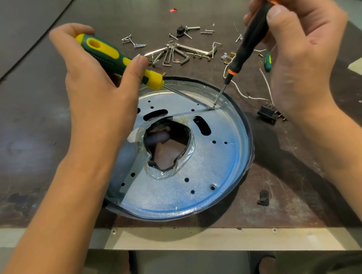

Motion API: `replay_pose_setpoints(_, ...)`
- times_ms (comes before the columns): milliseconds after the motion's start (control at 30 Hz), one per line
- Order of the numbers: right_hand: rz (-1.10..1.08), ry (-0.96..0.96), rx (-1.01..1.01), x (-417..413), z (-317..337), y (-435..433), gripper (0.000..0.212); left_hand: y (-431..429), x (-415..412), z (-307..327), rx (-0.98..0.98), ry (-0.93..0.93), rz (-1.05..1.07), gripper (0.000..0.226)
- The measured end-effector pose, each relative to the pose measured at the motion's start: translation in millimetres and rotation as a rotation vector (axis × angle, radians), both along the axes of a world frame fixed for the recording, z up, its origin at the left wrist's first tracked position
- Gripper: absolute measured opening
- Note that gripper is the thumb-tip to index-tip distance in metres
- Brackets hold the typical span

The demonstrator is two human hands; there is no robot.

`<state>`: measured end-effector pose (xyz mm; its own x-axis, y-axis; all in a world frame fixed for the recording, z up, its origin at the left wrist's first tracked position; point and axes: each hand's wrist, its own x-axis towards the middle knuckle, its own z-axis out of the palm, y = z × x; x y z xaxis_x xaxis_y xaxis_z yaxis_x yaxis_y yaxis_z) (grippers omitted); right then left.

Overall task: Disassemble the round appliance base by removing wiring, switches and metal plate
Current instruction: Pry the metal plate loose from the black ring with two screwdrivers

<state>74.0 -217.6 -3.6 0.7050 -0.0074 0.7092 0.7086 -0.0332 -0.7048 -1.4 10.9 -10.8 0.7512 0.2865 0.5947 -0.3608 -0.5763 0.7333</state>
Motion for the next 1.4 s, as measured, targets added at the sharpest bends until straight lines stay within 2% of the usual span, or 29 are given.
replay_pose_setpoints(200, -0.052, -0.089, -0.071, -0.2, 1.5, 2.6, 0.017, -1.9, -1.4, 0.0, 0.011, -0.009, -0.004, 0.044)
replay_pose_setpoints(333, 0.020, -0.047, -0.062, 0.1, 1.0, -0.1, 0.008, -0.3, -0.8, 0.5, 0.016, 0.009, 0.017, 0.046)
replay_pose_setpoints(433, 0.065, -0.002, -0.017, -1.8, 0.3, 0.6, 0.011, 0.6, 0.0, 0.4, 0.019, 0.013, 0.023, 0.046)
replay_pose_setpoints(567, 0.039, -0.046, -0.044, -3.8, 2.4, 4.6, 0.006, -0.1, 0.2, -0.2, 0.018, 0.015, 0.026, 0.046)
replay_pose_setpoints(667, 0.036, -0.046, -0.069, -2.8, 2.5, 2.4, 0.010, -0.3, 0.1, -0.4, 0.015, 0.015, 0.026, 0.045)
replay_pose_setpoints(800, 0.077, 0.033, 0.012, -4.2, -0.3, 1.8, 0.018, -1.9, -1.3, 0.0, 0.009, 0.006, 0.016, 0.045)
replay_pose_setpoints(967, -0.001, -0.084, -0.091, -2.5, 3.8, 3.8, 0.010, -1.8, -0.5, 0.3, 0.014, 0.009, 0.026, 0.045)
replay_pose_setpoints(1133, 0.074, 0.016, 0.006, -1.2, -0.1, 0.1, 0.017, 0.3, -0.4, 0.2, 0.016, 0.018, 0.034, 0.047)
replay_pose_setpoints(1233, 0.022, -0.026, -0.049, -1.4, 1.1, 2.2, 0.011, 0.9, 0.0, -0.1, 0.011, 0.022, 0.039, 0.047)
replay_pose_setpoints(1300, -0.011, -0.063, -0.090, 0.5, 3.1, 1.9, 0.015, 0.5, 0.1, -0.4, 0.011, 0.018, 0.035, 0.047)
replay_pose_setpoints(1400, 0.047, 0.013, -0.039, 1.3, 2.5, -0.6, 0.021, 0.4, 0.4, -0.8, 0.016, 0.013, 0.035, 0.047)
